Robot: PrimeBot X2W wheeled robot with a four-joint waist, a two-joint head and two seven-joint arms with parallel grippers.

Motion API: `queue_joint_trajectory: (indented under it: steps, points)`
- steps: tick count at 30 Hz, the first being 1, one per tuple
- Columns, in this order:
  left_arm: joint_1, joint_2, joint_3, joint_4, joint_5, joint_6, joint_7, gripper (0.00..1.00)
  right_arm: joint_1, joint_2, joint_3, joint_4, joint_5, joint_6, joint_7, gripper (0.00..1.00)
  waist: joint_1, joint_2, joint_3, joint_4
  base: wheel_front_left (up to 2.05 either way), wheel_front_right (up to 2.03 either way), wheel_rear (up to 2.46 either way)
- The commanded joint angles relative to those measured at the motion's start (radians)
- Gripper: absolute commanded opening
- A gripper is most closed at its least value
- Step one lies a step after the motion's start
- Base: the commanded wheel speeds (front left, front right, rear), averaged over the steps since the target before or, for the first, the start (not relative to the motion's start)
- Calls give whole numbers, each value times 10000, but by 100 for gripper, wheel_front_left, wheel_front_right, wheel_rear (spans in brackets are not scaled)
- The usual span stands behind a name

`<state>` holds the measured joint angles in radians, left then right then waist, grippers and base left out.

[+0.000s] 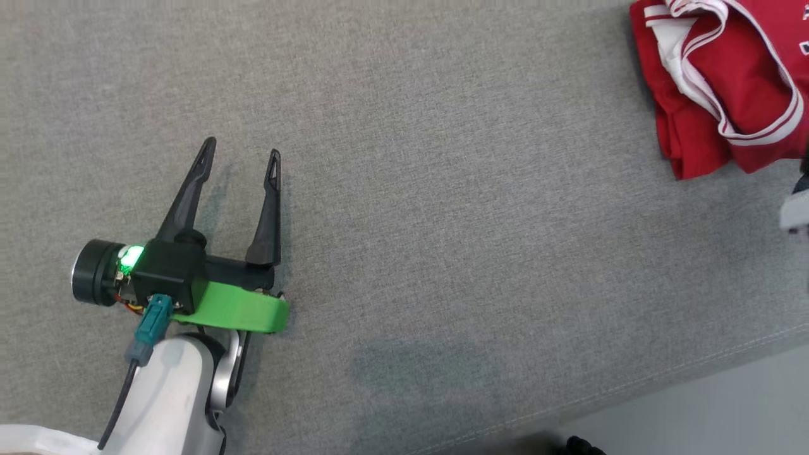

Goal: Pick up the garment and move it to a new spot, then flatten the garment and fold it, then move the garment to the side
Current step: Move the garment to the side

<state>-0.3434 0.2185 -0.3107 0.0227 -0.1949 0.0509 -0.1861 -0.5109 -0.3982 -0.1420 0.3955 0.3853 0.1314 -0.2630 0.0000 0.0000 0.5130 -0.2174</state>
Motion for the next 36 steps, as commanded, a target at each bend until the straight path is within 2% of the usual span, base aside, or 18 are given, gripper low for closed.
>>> queue_joint_trajectory:
  steps: [1, 4, 9, 17, 25, 36]
  points:
    - [236, -22, 55, 69, -115, 87, -94, 100, 573, 395, -182, -630, -258, -16, -36, 100, 0, 0, -807, -19, 0, 0, 0]
    - [551, -72, 137, 166, -279, 204, -188, 100, 1505, 1186, -96, -1749, -613, -16, -36, 100, 0, 0, -1278, 124, 0, 0, 0]
    - [1103, -95, 390, 304, -491, 427, -314, 100, 2740, 2127, 312, -3082, -978, -16, -37, 100, 0, 0, -2050, 444, 0, 0, 0]
    - [1932, -12, 873, 362, -887, 787, -476, 100, 3925, 2732, 874, -4015, -1398, -15, 47, 100, 0, 0, -3034, 1127, 0, 0, 0]
    - [2568, 117, 1176, 267, -1090, 1007, -488, 100, 4452, 2857, 1228, -4104, -1610, -16, 277, 100, 0, 0, -3742, 1585, 0, 0, 0]
    - [3437, 338, 1110, 247, -1344, 973, -110, 100, 5351, 2762, 1398, -3908, -1605, -15, 627, 100, 0, 0, -4720, 1826, 0, 0, 0]
